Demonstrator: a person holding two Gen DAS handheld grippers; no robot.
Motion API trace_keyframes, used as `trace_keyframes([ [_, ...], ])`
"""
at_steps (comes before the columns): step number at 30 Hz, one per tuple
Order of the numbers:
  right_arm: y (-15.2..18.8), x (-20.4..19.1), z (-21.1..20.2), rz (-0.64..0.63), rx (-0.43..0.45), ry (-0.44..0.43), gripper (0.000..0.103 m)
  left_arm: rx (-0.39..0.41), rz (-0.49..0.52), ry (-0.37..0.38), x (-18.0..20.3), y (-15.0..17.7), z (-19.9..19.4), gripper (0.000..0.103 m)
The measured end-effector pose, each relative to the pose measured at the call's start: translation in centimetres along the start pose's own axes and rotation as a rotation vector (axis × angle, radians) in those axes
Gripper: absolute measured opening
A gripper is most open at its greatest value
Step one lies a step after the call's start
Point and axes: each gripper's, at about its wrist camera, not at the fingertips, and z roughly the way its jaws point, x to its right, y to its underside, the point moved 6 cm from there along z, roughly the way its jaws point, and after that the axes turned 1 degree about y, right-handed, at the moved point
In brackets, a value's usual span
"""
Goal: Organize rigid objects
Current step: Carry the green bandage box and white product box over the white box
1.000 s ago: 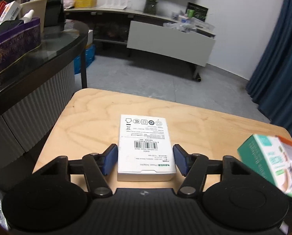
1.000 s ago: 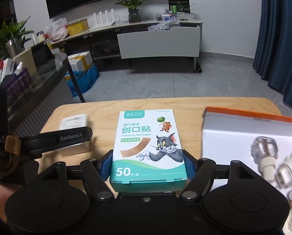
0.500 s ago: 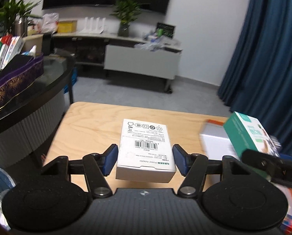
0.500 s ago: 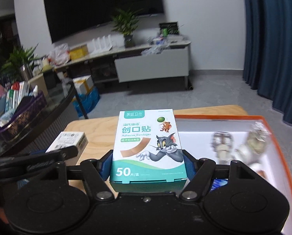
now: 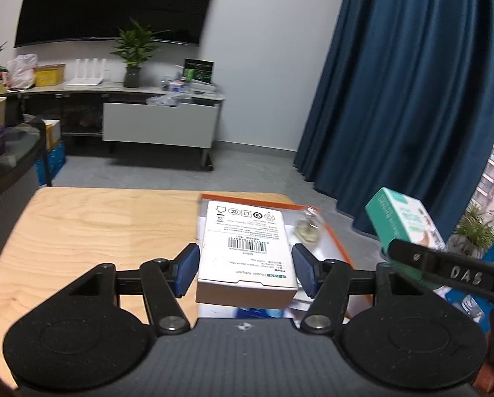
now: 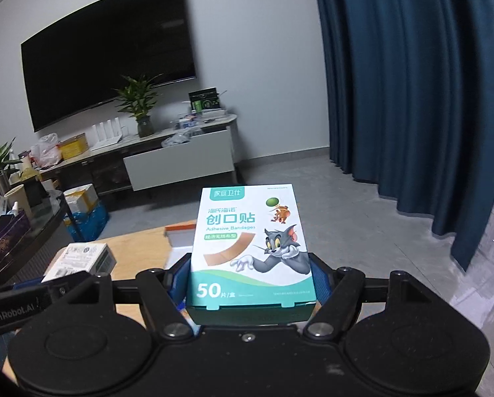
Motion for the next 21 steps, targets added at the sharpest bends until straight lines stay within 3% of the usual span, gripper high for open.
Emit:
trace_keyframes([
  [5, 1.5, 1.5, -0.4, 0.029, -0.007, -0.006, 0.084, 0.004, 0.017, 0.005, 0.5, 0.4, 0.2, 0.062],
  [21, 3.3, 0.3, 0.8, 0.015, -0.054, -0.044, 0.084, -0.021, 0.03, -0.031, 1.1, 1.6, 0.5, 0.062],
])
